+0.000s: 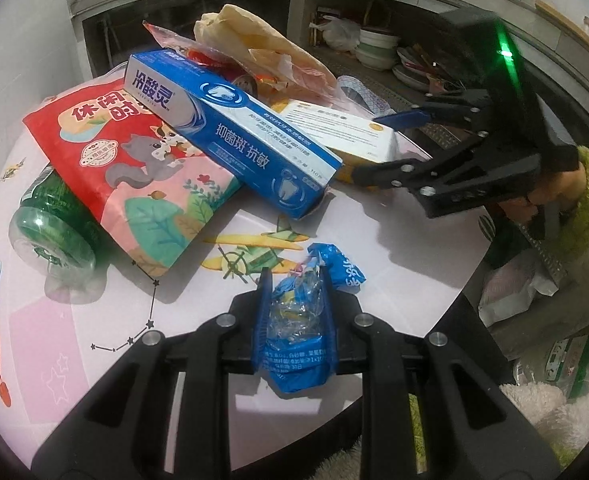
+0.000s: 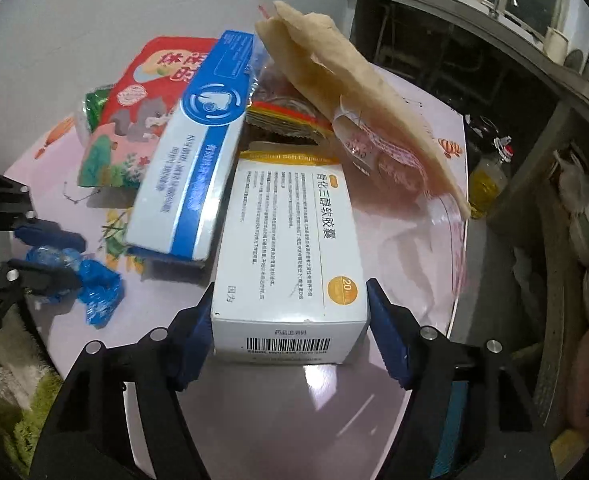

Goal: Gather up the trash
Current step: 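Grasp the blue plastic wrapper with the left tool while the right tool grasps the white medicine box, then carry both items to the blue wastebasket and open both tools over it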

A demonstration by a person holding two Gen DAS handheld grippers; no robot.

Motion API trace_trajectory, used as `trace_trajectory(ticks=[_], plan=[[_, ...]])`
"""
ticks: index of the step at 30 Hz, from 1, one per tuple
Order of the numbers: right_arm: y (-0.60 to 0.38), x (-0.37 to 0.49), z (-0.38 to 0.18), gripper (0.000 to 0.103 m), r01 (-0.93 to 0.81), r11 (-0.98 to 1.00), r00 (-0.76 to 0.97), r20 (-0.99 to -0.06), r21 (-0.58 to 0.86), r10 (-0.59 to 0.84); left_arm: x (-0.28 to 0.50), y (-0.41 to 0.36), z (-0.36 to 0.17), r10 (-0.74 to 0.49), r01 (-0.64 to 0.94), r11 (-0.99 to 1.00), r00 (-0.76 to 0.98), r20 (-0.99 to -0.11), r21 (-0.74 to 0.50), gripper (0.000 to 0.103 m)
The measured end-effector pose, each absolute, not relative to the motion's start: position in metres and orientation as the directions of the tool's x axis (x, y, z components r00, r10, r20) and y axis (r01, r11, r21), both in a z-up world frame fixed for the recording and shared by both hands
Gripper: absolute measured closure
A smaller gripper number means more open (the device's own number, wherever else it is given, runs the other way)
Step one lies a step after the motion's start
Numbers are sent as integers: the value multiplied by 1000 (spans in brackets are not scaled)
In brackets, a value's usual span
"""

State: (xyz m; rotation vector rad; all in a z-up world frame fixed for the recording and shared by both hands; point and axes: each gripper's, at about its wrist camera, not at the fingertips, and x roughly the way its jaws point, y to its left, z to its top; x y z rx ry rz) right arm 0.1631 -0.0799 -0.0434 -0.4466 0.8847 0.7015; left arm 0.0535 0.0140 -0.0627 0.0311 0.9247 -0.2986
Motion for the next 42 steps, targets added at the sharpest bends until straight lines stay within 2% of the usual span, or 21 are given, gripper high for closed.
trace_trajectory(ticks=[10, 12, 14, 18, 21, 23, 26, 31, 36, 40, 42], plan=[[-104, 98, -36, 32, -662, 749, 392, -861, -18, 326, 57, 14, -62, -237, 268, 959, 564, -791, -96, 82], [-105, 85, -35, 20, -655, 756, 375, -871, -5, 319, 57, 14, -62, -237, 268, 959, 563, -792, -96, 82], [-106, 79, -31, 14, -649, 761, 403, -858, -21, 320, 57, 14, -61, -232, 267, 959, 566, -791, -90, 82], [-105, 95, -25, 11, -625, 780, 425, -830, 19, 360, 55, 12, -57, -217, 259, 963, 580, -785, -75, 82], [-103, 120, -29, 11, -599, 795, 390, -832, 98, 396, 51, 11, -54, -201, 242, 968, 592, -780, -66, 83], [-98, 131, -37, 11, -595, 798, 371, -848, 97, 379, 48, 11, -52, -195, 231, 971, 598, -778, -66, 83], [-92, 135, -50, 32, -596, 798, 339, -873, 89, 350, 43, 12, -46, -184, 217, 974, 612, -769, -61, 83], [-113, 118, -43, 34, -525, 835, 360, -847, 163, 392, 37, 12, -31, -197, 217, 973, 631, -750, -73, 84], [-158, 96, -26, 34, -406, 875, 441, -783, 262, 439, 47, -12, -7, -269, 293, 951, 637, -722, -97, 84], [-215, 73, -11, 34, -245, 913, 563, -719, 326, 408, 73, -56, 14, -395, 414, 897, 588, -706, -156, 84], [-255, 63, -10, 34, -105, 925, 627, -698, 366, 347, 93, -82, 20, -442, 457, 869, 543, -714, -190, 84]])
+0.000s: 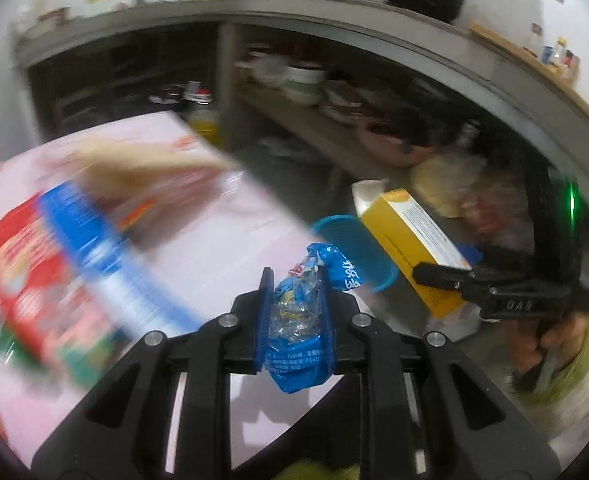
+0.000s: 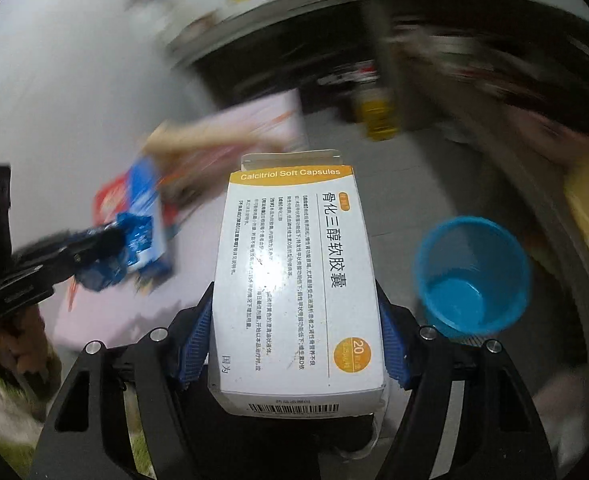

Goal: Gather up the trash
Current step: 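Carry both items to the blue wastebasket and open both tools over it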

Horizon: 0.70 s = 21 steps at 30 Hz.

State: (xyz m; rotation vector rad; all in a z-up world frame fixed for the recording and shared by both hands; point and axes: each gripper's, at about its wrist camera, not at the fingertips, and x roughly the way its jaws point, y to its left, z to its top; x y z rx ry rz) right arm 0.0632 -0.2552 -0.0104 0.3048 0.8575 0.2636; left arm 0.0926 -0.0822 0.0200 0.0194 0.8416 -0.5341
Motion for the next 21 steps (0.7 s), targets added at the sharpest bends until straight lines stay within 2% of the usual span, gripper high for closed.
trace_trajectory(ticks=[4, 7, 9, 11, 16, 17, 18, 19, 21], plan=[[-338, 53, -45, 34, 228, 840, 650, -719, 492, 245, 154, -154, 12, -503, 516, 812, 385, -774, -272, 83], [-381, 51, -88, 34, 378, 700, 646, -714, 607, 270, 200, -213, -17, -492, 527, 790, 243, -836, -311, 83], [-397, 53, -116, 34, 441, 632, 636, -718, 638, 282, 224, -245, -42, -448, 529, 794, 173, -877, -301, 83], [-406, 61, -141, 34, 484, 573, 626, -719, 662, 302, 247, -281, -73, -357, 530, 815, 140, -924, -235, 83], [-430, 92, -193, 32, 555, 460, 635, -710, 693, 304, 287, -337, -125, -291, 531, 825, 107, -951, -192, 80], [-435, 101, -205, 28, 566, 437, 645, -705, 699, 294, 290, -343, -130, -289, 530, 826, 108, -951, -191, 76], [-439, 111, -211, 20, 576, 429, 646, -709, 696, 283, 297, -352, -139, -276, 532, 828, 112, -955, -176, 64], [-442, 121, -220, 16, 586, 428, 643, -716, 688, 272, 303, -357, -145, -253, 526, 837, 130, -959, -150, 59], [-454, 145, -243, 13, 585, 398, 654, -701, 707, 285, 314, -363, -149, -227, 505, 856, 176, -958, -110, 48]])
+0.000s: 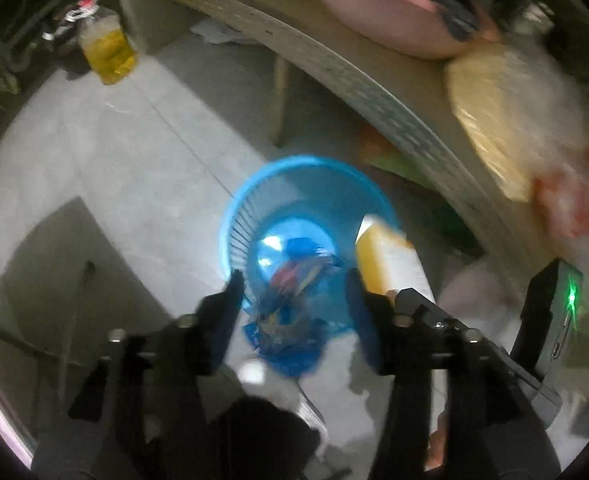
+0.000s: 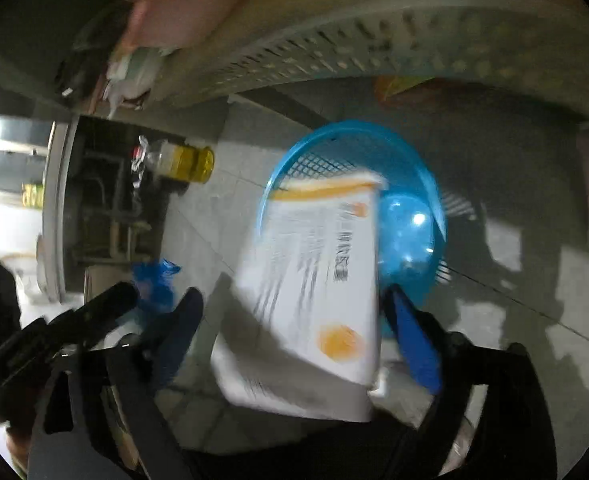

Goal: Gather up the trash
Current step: 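Carry both items to the blue wastebasket and open both tools over it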

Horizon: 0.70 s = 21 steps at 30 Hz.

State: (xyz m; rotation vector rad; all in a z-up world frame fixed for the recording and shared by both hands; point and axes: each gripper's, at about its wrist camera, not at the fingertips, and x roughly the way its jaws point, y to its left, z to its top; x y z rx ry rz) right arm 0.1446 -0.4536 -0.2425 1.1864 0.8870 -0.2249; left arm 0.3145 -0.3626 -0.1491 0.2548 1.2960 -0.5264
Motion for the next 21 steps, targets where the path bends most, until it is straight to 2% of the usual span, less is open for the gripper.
trace_trajectory(ticks=[4, 9, 15, 21], plan=[[-451, 157, -274, 13, 642, 390, 604, -749, 660, 274, 322, -355, -138, -251, 476, 870, 205, -946, -128, 41], [-443, 142, -262, 13, 633, 432, 606, -759, 642, 238, 307, -337, -101, -315, 489, 858, 264, -912, -155, 35], [-422, 100, -192, 13, 570, 577, 636, -759, 585, 140, 250, -296, -30, -404, 561, 814, 361, -841, -150, 34], [-380, 71, -123, 13, 443, 713, 686, -718, 544, 122, 179, -199, 45, -492, 607, 781, 451, -744, -149, 32]])
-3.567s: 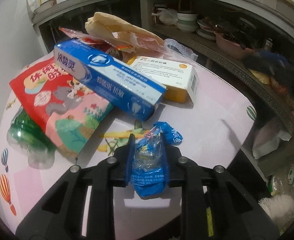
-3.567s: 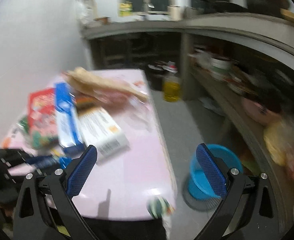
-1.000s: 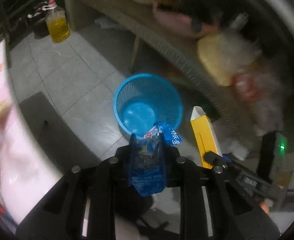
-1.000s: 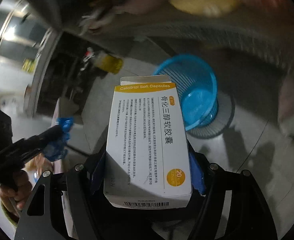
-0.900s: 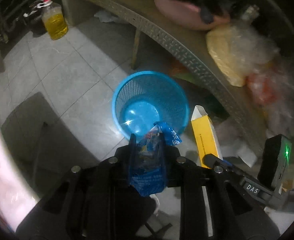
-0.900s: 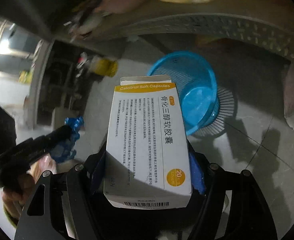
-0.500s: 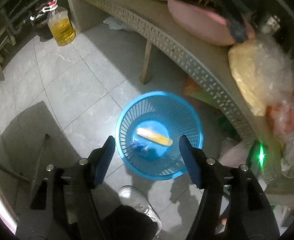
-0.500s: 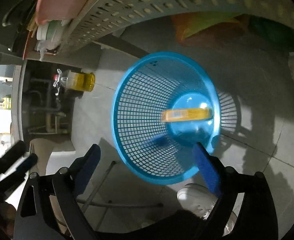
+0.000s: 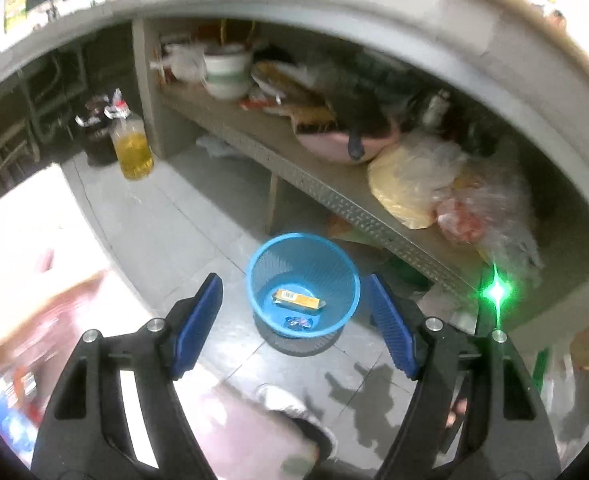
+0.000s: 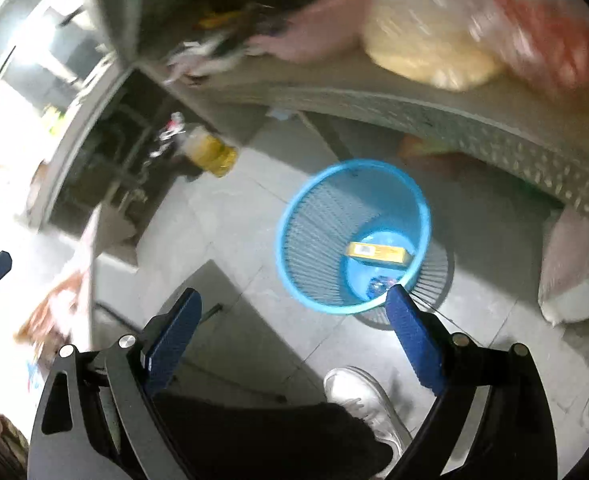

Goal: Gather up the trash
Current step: 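Move the left tool back to the table and grasp the clear plastic container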

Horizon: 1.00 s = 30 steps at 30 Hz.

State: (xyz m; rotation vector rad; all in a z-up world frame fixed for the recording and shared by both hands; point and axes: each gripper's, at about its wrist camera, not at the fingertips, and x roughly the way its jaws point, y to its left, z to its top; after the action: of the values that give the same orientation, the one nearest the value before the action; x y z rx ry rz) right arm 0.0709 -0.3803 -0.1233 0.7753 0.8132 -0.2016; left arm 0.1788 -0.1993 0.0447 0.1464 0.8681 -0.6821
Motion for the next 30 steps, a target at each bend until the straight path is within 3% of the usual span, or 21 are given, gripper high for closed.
trace_trajectory(ticks=[6, 11, 15, 18, 20, 24, 30], plan=[[-331, 59, -74, 13, 316, 779, 713, -677, 541, 181, 140, -83, 77, -445, 503, 853, 564, -696, -139, 32], [-290, 68, -38, 13, 207, 821, 725, -647, 532, 236, 147, 35, 104, -326, 276, 944, 678, -659, -183, 32], [-254, 90, -12, 13, 116, 848, 720, -632, 517, 287, 192, 121, 111, -319, 103, 936, 656, -684, -337, 32], [-227, 105, 8, 13, 32, 874, 719, -619, 484, 316, 252, 191, 93, -361, -81, 863, 591, -721, -499, 35], [-211, 113, 19, 13, -15, 883, 716, -611, 469, 337, 284, 219, 76, -366, -174, 823, 564, -740, -540, 38], [-191, 121, 31, 13, -62, 888, 701, -614, 456, 364, 350, 256, 32, -367, -291, 803, 445, -817, -520, 39], [-176, 137, 22, 13, -58, 898, 662, -656, 436, 361, 396, 266, -29, -417, -388, 759, 327, -848, -523, 46]])
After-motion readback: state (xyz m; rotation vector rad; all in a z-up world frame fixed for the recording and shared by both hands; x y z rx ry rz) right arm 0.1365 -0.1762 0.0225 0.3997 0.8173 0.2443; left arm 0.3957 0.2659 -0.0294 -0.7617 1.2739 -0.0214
